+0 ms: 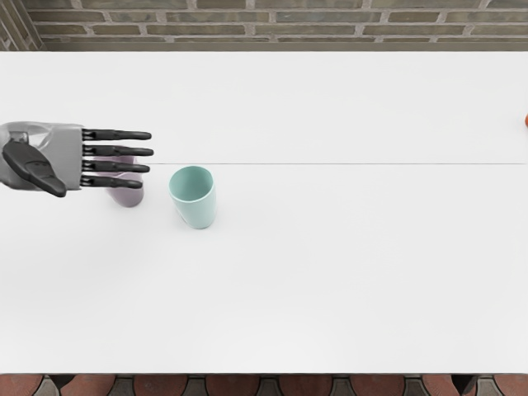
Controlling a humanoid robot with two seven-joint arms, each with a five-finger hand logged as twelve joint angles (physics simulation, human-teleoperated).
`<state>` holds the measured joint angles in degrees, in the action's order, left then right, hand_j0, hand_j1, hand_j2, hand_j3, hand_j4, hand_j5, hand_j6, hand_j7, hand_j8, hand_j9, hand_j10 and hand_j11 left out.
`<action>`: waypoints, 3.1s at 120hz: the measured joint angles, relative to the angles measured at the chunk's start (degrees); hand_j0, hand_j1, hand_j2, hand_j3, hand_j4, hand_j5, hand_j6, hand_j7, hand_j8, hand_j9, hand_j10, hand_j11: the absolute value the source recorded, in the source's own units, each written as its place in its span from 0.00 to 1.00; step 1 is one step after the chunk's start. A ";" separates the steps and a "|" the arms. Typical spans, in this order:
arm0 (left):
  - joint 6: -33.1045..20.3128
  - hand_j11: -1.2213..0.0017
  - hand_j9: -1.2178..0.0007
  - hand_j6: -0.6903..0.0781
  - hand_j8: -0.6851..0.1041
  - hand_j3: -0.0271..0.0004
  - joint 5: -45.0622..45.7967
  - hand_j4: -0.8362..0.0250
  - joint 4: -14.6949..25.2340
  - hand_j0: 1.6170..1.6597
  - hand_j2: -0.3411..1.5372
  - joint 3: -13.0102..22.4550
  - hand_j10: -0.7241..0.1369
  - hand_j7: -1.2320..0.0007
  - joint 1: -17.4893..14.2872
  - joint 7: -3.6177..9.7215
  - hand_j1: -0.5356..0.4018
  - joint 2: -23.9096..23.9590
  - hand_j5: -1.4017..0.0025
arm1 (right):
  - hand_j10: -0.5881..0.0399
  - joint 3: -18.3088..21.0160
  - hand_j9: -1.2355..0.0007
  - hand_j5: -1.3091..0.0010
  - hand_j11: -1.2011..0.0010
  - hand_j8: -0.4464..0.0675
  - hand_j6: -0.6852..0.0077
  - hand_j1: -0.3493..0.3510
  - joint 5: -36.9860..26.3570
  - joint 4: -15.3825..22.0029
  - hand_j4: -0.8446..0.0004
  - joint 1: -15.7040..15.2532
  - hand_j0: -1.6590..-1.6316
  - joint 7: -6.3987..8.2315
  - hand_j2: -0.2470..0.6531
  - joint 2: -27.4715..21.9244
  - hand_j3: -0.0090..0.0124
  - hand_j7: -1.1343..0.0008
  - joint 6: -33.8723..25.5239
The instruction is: Pick up cup and place in cup with left hand
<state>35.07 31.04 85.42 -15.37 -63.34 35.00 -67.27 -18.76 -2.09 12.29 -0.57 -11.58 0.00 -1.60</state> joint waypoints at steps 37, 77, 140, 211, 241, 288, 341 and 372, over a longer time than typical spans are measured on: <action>0.00 1.00 1.00 0.91 0.87 0.99 0.24 0.98 0.33 0.96 0.18 -0.20 0.85 1.00 -2.93 0.00 0.94 1.27 1.00 | 0.89 0.29 0.97 0.97 0.97 0.81 0.94 0.05 -0.10 0.10 0.96 0.74 0.04 -0.08 0.27 0.00 0.42 0.96 0.18; -0.04 1.00 1.00 0.90 0.87 0.99 -21.56 0.97 -1.98 0.96 0.18 -1.03 0.84 1.00 -13.63 0.00 0.94 16.21 1.00 | 0.89 0.30 0.97 0.97 0.97 0.81 0.94 0.05 -0.11 0.21 0.96 1.16 0.04 -0.11 0.27 0.00 0.42 0.96 0.19; -12.57 1.00 1.00 0.90 0.87 0.99 -71.58 0.97 -2.50 0.96 0.18 4.92 0.84 1.00 -15.20 0.00 0.94 32.91 1.00 | 0.89 0.30 0.97 0.97 0.97 0.81 0.94 0.05 -0.11 1.90 0.96 1.45 0.04 -0.18 0.27 0.00 0.42 0.96 0.19; -24.04 1.00 1.00 0.89 0.86 0.99 -80.74 0.97 -4.11 0.96 0.18 11.52 0.84 1.00 -12.24 0.00 0.94 38.78 1.00 | 0.89 0.30 0.97 0.97 0.97 0.81 0.94 0.05 -0.11 2.71 0.96 1.45 0.04 -0.19 0.27 0.00 0.42 0.96 0.19; -28.85 1.00 1.00 0.89 0.86 0.99 -82.78 0.97 -3.49 0.96 0.18 11.59 0.84 1.00 -11.38 0.00 0.94 38.97 1.00 | 0.89 0.30 0.97 0.97 0.97 0.81 0.94 0.05 -0.11 2.70 0.96 1.45 0.04 -0.19 0.27 0.00 0.42 0.96 0.19; -29.47 0.87 0.87 0.74 0.72 0.99 -83.02 0.83 -3.10 0.96 0.19 11.74 0.70 0.88 -11.03 0.00 0.79 40.82 0.89 | 0.89 0.30 0.97 0.97 0.97 0.81 0.94 0.05 -0.11 2.66 0.96 1.45 0.04 -0.19 0.27 0.00 0.42 0.96 0.19; -29.10 0.78 0.78 0.62 0.60 0.99 -82.84 0.72 -3.25 0.95 0.20 12.04 0.60 0.78 -10.83 -0.03 0.66 39.32 0.81 | 0.89 0.30 0.97 0.97 0.97 0.81 0.94 0.05 -0.11 2.71 0.96 1.45 0.04 -0.19 0.27 0.00 0.42 0.96 0.19; -28.94 0.69 0.70 0.53 0.51 0.99 -82.72 0.64 -3.35 0.95 0.23 12.03 0.52 0.71 -10.76 -0.03 0.54 39.68 0.74 | 0.89 0.30 0.97 0.97 0.97 0.81 0.94 0.05 -0.11 2.72 0.96 1.45 0.04 -0.19 0.27 0.00 0.42 0.96 0.19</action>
<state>6.13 -51.68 82.07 -3.34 -74.10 34.97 -27.59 -18.46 -2.20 15.01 0.88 -11.78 0.00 -1.41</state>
